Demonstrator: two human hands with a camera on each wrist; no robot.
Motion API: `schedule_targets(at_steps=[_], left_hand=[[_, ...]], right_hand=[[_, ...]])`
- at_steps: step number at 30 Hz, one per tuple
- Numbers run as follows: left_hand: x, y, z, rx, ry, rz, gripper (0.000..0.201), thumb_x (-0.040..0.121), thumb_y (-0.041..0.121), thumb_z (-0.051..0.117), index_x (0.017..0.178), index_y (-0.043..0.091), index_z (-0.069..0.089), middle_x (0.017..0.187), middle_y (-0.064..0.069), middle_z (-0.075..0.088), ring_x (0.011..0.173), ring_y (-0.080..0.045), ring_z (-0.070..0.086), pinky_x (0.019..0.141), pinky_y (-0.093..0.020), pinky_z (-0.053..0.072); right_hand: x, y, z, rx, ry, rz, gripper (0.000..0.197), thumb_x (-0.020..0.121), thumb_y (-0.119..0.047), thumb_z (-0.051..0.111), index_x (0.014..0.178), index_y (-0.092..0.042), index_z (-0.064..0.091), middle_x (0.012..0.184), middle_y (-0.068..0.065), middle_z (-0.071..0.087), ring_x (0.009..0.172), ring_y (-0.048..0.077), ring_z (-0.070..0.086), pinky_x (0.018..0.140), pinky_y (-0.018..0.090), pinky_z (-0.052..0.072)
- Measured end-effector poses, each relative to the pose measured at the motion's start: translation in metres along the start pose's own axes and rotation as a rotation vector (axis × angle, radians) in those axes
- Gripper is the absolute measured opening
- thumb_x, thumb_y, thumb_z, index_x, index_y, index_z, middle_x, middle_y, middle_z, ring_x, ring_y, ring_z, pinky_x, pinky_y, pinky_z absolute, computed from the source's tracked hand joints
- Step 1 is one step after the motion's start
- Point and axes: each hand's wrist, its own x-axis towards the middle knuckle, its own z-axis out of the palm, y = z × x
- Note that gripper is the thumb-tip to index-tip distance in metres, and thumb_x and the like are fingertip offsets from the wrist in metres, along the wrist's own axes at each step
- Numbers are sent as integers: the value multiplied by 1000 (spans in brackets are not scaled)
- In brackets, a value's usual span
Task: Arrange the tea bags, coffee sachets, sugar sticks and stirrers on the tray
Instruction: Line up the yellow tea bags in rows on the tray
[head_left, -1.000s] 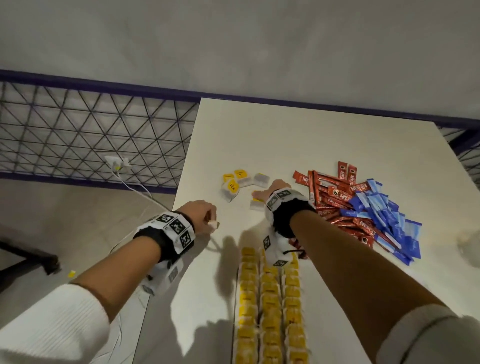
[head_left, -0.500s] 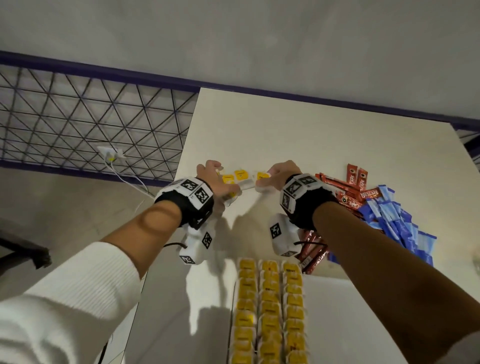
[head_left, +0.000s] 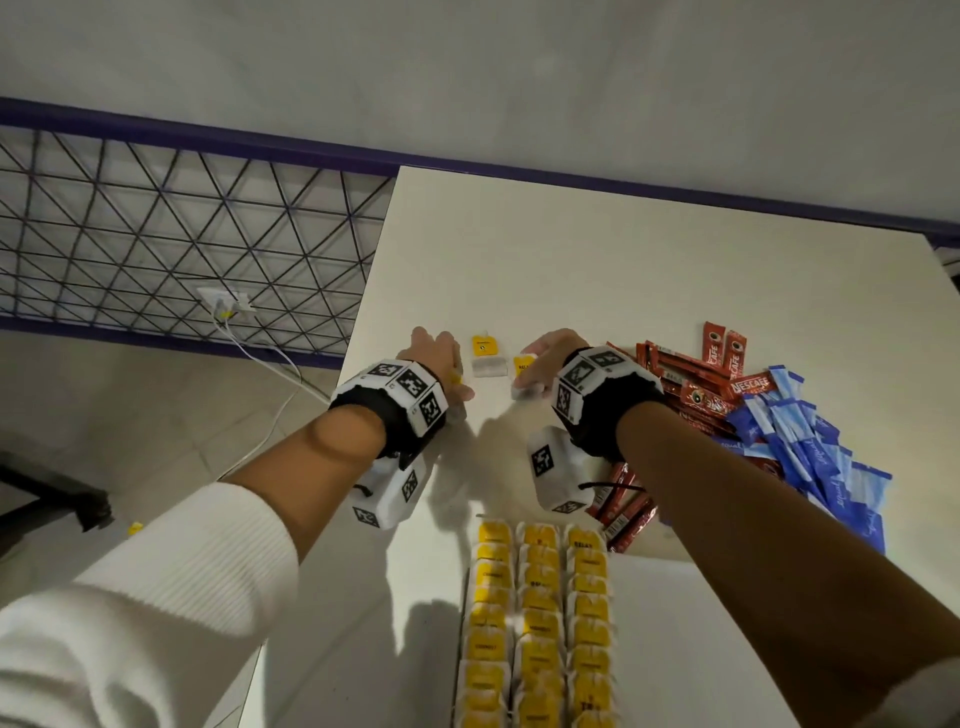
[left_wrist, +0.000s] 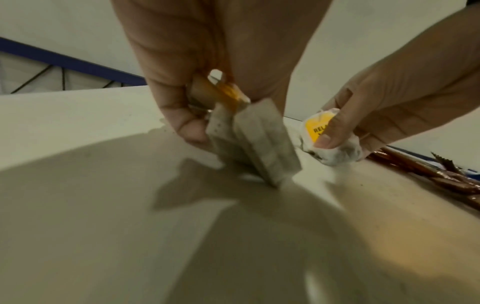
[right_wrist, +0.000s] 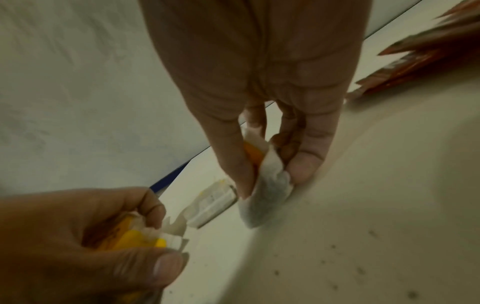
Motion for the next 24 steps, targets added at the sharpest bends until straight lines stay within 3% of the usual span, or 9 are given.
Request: schedule_targets(at_steps=[3, 6, 8, 10, 12, 15, 19, 22, 24], left_hand=[[-8, -10, 1, -148, 0, 47, 33, 79, 20, 72, 96, 17, 45, 106, -10, 53, 89, -24, 52, 75, -27, 39], [-13, -20, -1, -420, 26, 23, 36, 71, 20, 80, 91, 20, 50, 100, -8, 59, 86, -23, 55, 74, -27, 44], [-15, -24, -3, -643, 40, 1, 36, 65, 17, 84, 84, 24, 54, 105, -13, 62, 87, -26, 60, 73, -34, 49], [-18, -26, -7, -813, 26, -30, 32, 68, 12, 81, 84, 25, 56, 93, -10, 61, 68, -15, 58, 58, -28, 45], [-24, -26, -12, -929, -20, -63, 28, 76, 10, 75, 98, 20, 59, 82, -4, 58, 47, -4, 54, 47, -20, 43], [-33, -28, -18, -1118, -98, -66, 39, 85, 6, 64, 123, 11, 54, 97, -7, 59, 35, -1, 49, 36, -15, 39], [-37, -37, -19, -1409, -150, -113, 43, 92, -2, 50, 133, 6, 44, 88, -6, 61, 39, -3, 58, 37, -15, 45], [-37, -46, -19, -1460, -112, -114, 41, 93, 3, 49, 134, 7, 44, 62, 5, 69, 43, -2, 61, 38, -12, 45], [-40, -50, -18, -1470, -104, -116, 37, 95, 7, 47, 132, 8, 44, 56, 9, 68, 40, -1, 59, 35, -12, 42]], right_hand=[[-4, -2, -5, -7, -50, 11, 19, 64, -10, 76, 77, -19, 64, 77, -3, 59, 69, 14, 56, 50, 11, 48], [-7, -12, -12, 196, -67, 47, 25, 71, -5, 74, 91, -15, 63, 90, 6, 59, 76, 19, 59, 71, 26, 54], [-13, -25, -15, 368, -93, 56, 26, 76, -1, 72, 97, -10, 60, 82, 8, 58, 64, 16, 53, 62, 24, 48], [-12, -37, -11, 429, -118, 61, 40, 77, -3, 72, 113, -9, 57, 73, 5, 57, 57, 14, 51, 57, 22, 49], [-11, -47, -1, 401, -122, 68, 50, 74, -9, 76, 118, -11, 53, 77, 6, 59, 61, 17, 55, 68, 27, 54], [-4, -49, 14, 209, -68, 65, 61, 72, -22, 78, 125, -5, 52, 108, 14, 61, 90, 23, 58, 93, 41, 51], [-10, -48, 18, -122, -8, 17, 35, 91, -31, 56, 120, -12, 60, 121, 14, 58, 108, 31, 57, 96, 38, 47], [-18, -52, 19, -161, -31, 57, 37, 84, -27, 65, 116, -9, 60, 123, 11, 55, 118, 31, 51, 99, 37, 43], [-20, -55, 20, -46, -35, 39, 21, 78, -23, 71, 93, -16, 57, 108, 7, 53, 117, 29, 53, 95, 35, 45]])
